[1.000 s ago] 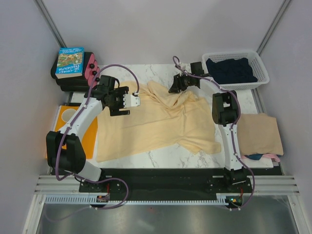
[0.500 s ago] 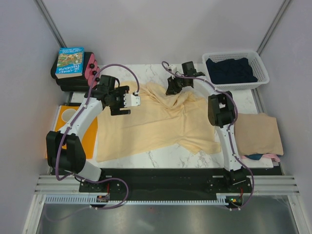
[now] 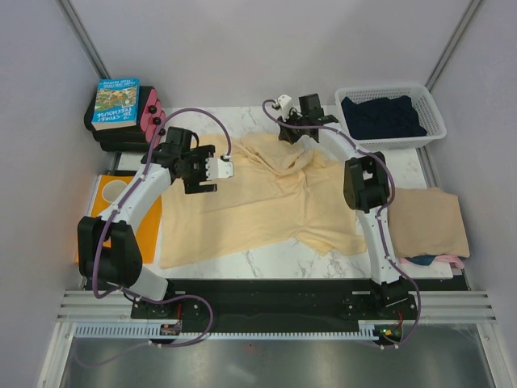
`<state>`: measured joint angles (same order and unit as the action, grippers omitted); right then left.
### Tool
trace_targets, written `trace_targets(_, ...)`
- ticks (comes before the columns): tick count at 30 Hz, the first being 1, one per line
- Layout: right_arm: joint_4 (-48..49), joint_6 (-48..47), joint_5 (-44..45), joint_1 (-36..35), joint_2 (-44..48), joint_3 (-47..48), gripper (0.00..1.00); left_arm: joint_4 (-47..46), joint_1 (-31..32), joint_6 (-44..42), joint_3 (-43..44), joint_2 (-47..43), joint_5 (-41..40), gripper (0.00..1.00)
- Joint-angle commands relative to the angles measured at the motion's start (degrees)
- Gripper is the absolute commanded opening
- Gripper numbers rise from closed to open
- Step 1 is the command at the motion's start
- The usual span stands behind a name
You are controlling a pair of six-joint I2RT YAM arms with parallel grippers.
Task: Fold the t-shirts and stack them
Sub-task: Flatten out the tshirt
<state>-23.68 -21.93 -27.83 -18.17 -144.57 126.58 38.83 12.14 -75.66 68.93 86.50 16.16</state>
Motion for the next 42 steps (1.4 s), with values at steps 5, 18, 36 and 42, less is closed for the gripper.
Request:
trace_targets(5, 23.75, -32.49, 18.05, -2.92, 5.62, -2.37, 0.00, -2.62, 0.43, 3.32, -0.20, -1.51, 3.52, 0.90)
trace_targets(18, 55.99, -60.25, 36.96, -3.27, -17.33, 10.01, 0.86, -2.88, 1.74, 5.08, -0.46, -1.07, 5.20, 0.90)
trace_targets(36, 44.29, -36.62, 54.64, -2.40, 2.02, -3.37, 0.98, -3.32, 4.12, 5.70, 1.74, 0.60, 6.16, 0.90)
trace_targets(42, 18.62, -22.47, 44.91, 0.33, 6.93, -1.24, 0.00, -5.16, 4.21, 4.47, 0.51, 0.25, 3.18, 0.90)
